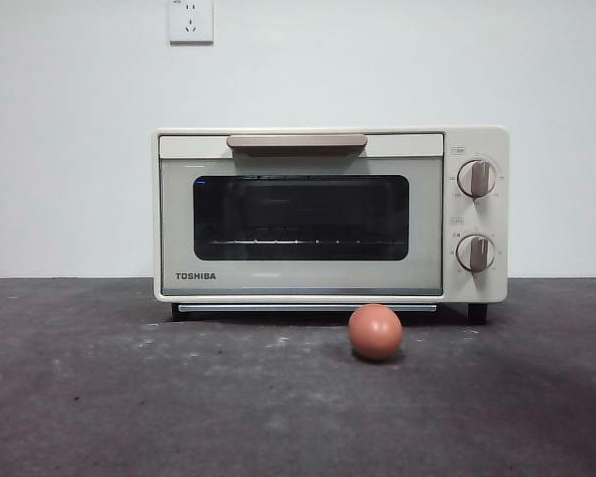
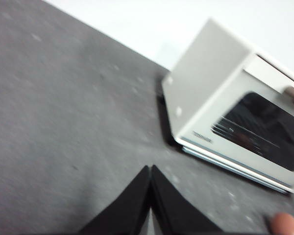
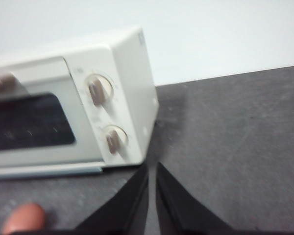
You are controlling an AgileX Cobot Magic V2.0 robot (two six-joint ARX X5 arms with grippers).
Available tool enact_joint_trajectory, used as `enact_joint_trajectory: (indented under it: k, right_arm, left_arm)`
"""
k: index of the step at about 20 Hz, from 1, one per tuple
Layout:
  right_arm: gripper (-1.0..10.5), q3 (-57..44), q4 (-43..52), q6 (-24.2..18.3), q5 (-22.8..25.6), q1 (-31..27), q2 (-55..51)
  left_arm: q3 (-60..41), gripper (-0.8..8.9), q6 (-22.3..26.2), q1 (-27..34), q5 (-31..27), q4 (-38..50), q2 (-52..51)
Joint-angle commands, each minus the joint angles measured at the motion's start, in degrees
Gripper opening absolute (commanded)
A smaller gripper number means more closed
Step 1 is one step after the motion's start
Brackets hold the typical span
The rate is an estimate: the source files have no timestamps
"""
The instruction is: Eggoven
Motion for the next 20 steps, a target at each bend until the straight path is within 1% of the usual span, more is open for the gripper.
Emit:
enact_joint_trajectory:
  k: [1, 5, 7, 9, 12, 20]
  right_arm:
    - [0.0, 3.93, -1.38, 5.35, -0.15, 0.17, -0.04]
    - [0.0, 10.01, -7.63, 5.62, -0.17, 0.17, 0.37]
    - [0.0, 13.4, -10.99, 5.51, -0.74, 0.17, 1.27]
    - [0.0, 16.81, -14.45, 4.76, -2.4, 0.17, 2.71]
    - [0.0, 22.27, -20.68, 2.49, -6.27, 0.17, 5.68]
    - [0.0, 35.34, -39.41, -5.95, -18.43, 0.2, 16.31]
  left_arm:
    - [3.43, 0.07, -1.49, 0.15, 1.7, 0.55, 0.15]
    - [9.03, 0.07, -1.44, 0.13, 3.02, -3.67, 1.97]
    - [11.96, 0.07, -0.52, 0.15, 5.07, -5.42, 3.67]
    - [14.99, 0.07, 1.03, 0.15, 7.52, -7.13, 5.95]
    - [20.22, 0.07, 4.04, 0.13, 11.3, -10.64, 10.19]
    - [33.51, 0.07, 16.17, -0.2, 17.97, -23.19, 21.7]
